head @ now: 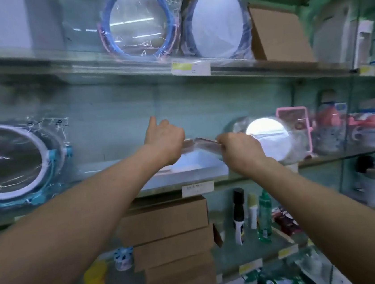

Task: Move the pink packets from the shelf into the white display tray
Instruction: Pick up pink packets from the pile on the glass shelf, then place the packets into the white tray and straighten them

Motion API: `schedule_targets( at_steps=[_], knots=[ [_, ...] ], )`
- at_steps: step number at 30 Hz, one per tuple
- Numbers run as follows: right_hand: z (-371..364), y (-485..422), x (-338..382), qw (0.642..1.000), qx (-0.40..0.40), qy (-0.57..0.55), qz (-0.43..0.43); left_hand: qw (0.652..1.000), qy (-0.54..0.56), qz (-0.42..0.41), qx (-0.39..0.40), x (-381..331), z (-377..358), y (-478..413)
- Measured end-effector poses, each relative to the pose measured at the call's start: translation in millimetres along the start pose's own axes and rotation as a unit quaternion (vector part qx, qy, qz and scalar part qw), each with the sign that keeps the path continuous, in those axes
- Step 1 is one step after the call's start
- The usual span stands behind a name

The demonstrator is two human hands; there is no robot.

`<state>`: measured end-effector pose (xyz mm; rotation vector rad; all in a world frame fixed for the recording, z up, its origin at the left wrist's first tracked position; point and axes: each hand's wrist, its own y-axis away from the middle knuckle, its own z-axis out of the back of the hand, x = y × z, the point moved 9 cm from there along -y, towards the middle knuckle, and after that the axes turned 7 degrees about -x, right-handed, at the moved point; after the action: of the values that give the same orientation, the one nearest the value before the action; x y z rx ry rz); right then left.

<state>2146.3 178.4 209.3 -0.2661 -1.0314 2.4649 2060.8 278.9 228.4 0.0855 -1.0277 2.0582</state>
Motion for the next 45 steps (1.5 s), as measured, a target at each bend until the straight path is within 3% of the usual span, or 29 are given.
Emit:
schedule_targets(
  at_steps=[7,10,14,17,23,28,32,36,42,45],
  knots=[
    [-57,-50,-5,0.995,0.007,-0.067,0.068,0.996,-0.005,0.071,0.045,22,-38,-22],
    [-74,-64,-7,0.991,0.016,-0.110,0.078,0.984,0.087,0.147,0.058,37,-49,-22],
    [-96,-78,-4,0.982,0.013,-0.168,0.088,0.937,0.217,0.269,0.047,63,-69,-17],
    [-113,-84,5,0.975,0.019,-0.200,0.098,0.891,0.298,0.340,0.039,77,-87,-12],
    [-139,-97,18,0.963,0.024,-0.254,0.083,0.751,0.446,0.486,-0.027,97,-123,6],
    [-147,-103,37,0.961,0.017,-0.259,0.096,0.716,0.480,0.506,-0.037,97,-144,16],
    [-159,-98,56,0.951,0.017,-0.290,0.111,0.592,0.590,0.549,-0.003,80,-163,25],
    [-173,-99,64,0.934,0.048,-0.329,0.133,0.584,0.605,0.541,0.012,80,-172,25],
    [-189,-97,54,0.913,0.126,-0.385,0.044,0.575,0.625,0.528,-0.006,81,-177,25],
    [-181,-96,56,0.920,0.105,-0.372,0.066,0.576,0.618,0.534,-0.026,85,-177,26]
  ],
)
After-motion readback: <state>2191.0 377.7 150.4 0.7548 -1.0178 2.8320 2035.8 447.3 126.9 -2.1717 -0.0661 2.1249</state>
